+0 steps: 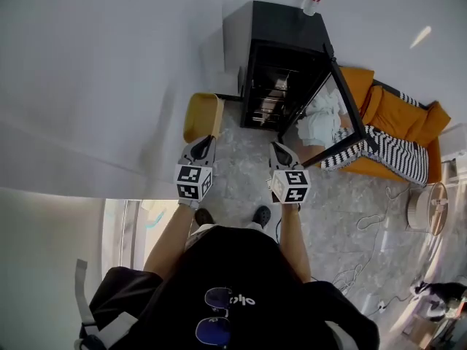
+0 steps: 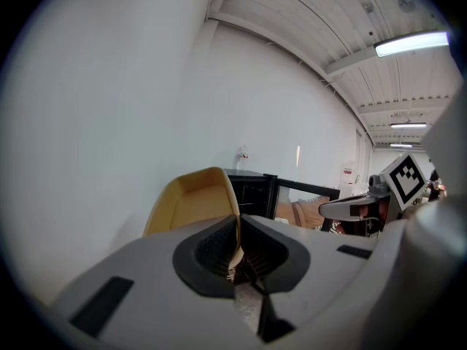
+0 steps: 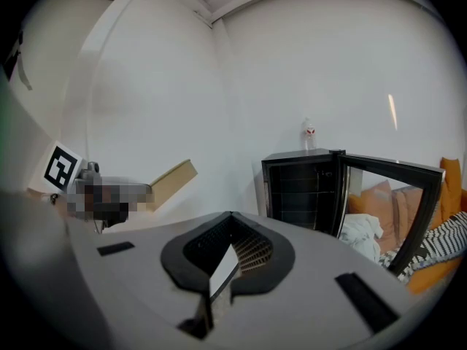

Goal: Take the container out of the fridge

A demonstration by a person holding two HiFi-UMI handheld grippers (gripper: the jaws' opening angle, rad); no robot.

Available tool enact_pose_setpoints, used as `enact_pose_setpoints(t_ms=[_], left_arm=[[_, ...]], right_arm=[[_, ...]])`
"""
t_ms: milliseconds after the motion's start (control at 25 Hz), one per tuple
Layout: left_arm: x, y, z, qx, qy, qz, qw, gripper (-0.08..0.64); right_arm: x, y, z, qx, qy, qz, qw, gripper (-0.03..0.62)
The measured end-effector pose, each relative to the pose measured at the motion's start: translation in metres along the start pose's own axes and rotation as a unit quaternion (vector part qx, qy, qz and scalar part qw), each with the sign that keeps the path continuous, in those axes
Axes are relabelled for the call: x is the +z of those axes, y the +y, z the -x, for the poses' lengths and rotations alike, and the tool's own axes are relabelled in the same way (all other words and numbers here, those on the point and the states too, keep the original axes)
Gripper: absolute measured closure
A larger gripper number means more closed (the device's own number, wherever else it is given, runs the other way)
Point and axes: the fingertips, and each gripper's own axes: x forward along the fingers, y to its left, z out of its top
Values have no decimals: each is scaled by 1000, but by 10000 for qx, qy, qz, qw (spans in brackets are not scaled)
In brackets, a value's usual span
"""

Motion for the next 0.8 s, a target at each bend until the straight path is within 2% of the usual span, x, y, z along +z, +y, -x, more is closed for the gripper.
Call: enact_pose_setpoints(t_ms=[800], left_arm=[[8, -21, -9, -245, -39, -148, 9996, 537]], right_arm=[[4, -15, 15, -154, -95, -37, 9998, 586]])
